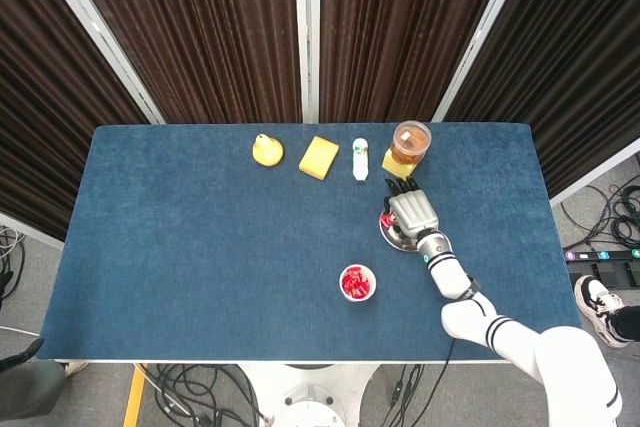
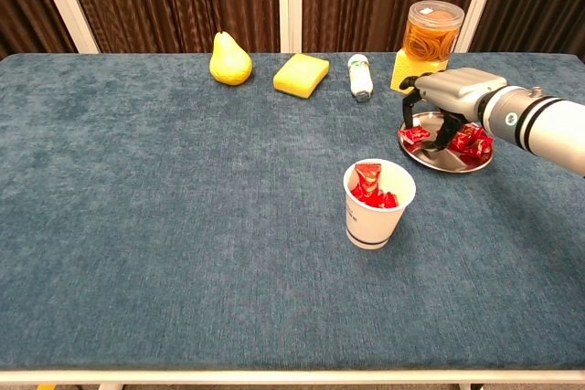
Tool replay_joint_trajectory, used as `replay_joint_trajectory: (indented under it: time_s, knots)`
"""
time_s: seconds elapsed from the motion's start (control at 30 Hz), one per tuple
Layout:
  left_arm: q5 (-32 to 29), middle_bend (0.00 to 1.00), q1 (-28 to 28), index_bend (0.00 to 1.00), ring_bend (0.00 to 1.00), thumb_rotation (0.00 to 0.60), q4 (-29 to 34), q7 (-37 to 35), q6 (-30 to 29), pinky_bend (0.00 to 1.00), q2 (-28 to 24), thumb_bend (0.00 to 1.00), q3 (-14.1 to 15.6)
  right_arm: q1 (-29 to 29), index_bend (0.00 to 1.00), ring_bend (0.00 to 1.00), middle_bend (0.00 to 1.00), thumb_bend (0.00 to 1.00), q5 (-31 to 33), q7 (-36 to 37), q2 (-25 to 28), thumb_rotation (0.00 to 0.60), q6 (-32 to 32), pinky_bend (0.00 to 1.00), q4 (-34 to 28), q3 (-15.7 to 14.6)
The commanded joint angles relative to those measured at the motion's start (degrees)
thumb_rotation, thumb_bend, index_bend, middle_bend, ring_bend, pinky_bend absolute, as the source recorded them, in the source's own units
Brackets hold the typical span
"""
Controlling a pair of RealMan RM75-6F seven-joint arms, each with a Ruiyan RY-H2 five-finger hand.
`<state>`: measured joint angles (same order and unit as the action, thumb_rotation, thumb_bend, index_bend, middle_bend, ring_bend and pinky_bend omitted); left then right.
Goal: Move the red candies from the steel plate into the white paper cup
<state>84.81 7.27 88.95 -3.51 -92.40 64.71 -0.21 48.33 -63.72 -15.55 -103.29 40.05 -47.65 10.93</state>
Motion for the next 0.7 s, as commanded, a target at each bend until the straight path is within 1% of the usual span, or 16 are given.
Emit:
replay_joint_trajectory:
  time_s: [0.03,0.23,0.37,0.43,0.57,0.7]
  knots:
    - [0.0,0.04,0.1,0.07,0.08,0.6,-0.1,-0.1,0.0,0.15,0.0,0.16,0.0,0.1,0.46,0.0,0.06,0.25,0.0,-0.2,-0.2,0.6,0.0,0.0,0.2,0.0]
    - [-0.1,0.04,0.2,0.07,0.08,0.6,-0.3,-0.3,-0.2,0.15,0.1,0.16,0.0,0.0,0.55,0.0,0.08,0.35,0.3,-1.3,-0.6,0.6,0.2,0.0,0.7,0.1]
    - [0.0,0.04,0.2,0.07,0.08,0.6,-0.3,-0.4,-0.3,0.15,0.0,0.16,-0.1,-0.4,0.58,0.0,0.09,0.4,-0.2,-0.5,0.2,0.6,1.2,0.0,-0.6,0.3]
    - [0.1,0.04,0.2,0.07,0.08,0.6,-0.3,-0.4,-0.4,0.15,0.0,0.16,-0.1,-1.0,0.59,0.0,0.09,0.4,-1.7,0.9,2.0,0.6,2.8,0.0,-3.5,0.3]
    - [0.2,0.04,0.2,0.07,0.08,0.6,-0.1,-0.2,-0.4,0.15,-0.1,0.16,-0.1,-2.9,0.59,0.0,0.1,0.4,-6.5,3.6,7.8,0.6,7.8,0.0,-12.5,-0.7]
    - [0.4,0.04,0.1,0.07,0.08,0.6,0.2,0.1,-0.6,0.15,-0.3,0.16,-0.2,-5.3,0.59,0.0,0.09,0.39,-13.6,7.0,15.1,0.6,13.9,0.0,-25.1,-2.6]
